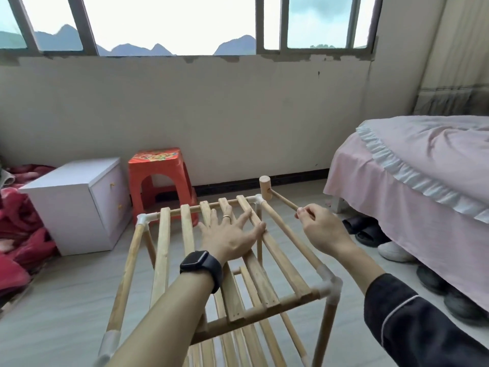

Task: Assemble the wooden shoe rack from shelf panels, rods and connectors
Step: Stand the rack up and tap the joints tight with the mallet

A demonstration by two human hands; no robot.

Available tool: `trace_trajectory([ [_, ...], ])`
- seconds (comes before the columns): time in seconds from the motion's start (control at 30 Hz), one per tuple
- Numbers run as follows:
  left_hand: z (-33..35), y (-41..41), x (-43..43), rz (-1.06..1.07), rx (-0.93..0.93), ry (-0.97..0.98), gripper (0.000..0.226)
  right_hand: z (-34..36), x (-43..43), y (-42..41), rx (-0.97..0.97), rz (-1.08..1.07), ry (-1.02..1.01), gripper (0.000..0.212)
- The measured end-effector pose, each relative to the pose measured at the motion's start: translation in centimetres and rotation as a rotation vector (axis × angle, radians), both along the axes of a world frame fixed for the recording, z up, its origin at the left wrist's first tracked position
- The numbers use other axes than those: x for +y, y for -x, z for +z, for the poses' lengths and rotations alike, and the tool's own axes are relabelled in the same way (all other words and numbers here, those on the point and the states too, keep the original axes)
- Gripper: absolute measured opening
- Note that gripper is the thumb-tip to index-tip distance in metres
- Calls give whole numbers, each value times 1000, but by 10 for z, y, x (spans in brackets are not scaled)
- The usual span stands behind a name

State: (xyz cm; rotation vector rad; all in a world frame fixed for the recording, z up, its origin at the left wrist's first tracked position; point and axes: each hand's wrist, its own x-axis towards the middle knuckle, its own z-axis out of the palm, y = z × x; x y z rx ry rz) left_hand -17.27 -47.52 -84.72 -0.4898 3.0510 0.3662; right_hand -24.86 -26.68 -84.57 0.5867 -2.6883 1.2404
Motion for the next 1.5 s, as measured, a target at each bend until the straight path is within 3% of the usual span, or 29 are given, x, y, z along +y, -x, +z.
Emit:
trace_trajectory([
  [0.2,-3,-5,2,-7,6,31,73,6,-12,22,-52,3,-68,28],
  [0.4,-7,-8,-1,-17,19,34,74,12,-29,23,166,-34,130,30],
  [0.47,-7,-9,-1,-22,23,31,74,12,-34,22,180,-39,23,33],
  [0.57,-8,-11,-1,-39,27,31,74,15,-39,21,69,-56,-328,38],
  [0.7,-11,-13,0,-52,32,29,75,19,-41,17,234,-151,-49,37],
  [0.83,-11,-12,1,-48,20,22,76,21,-39,14,68,-223,-355,23],
  [0.87,-11,-12,1,-47,13,20,76,20,-37,14,108,-205,-363,26],
  [0.97,-11,-11,2,-44,16,21,76,17,-32,6,283,-151,-86,33],
  [1.0,-11,-11,2,-45,13,21,76,16,-32,6,287,-143,-93,32],
  [1.1,-10,-11,3,-47,5,33,75,17,-32,3,41,-127,-369,30],
  [1.3,3,-23,-17,-149,13,-38,73,35,-43,-10,140,-9,-281,37],
  [1.4,15,-49,-61,4,163,35,69,49,-65,-25,101,114,-218,39],
  [1.5,12,-86,-106,353,182,107,66,55,-99,-43,81,206,-176,41],
])
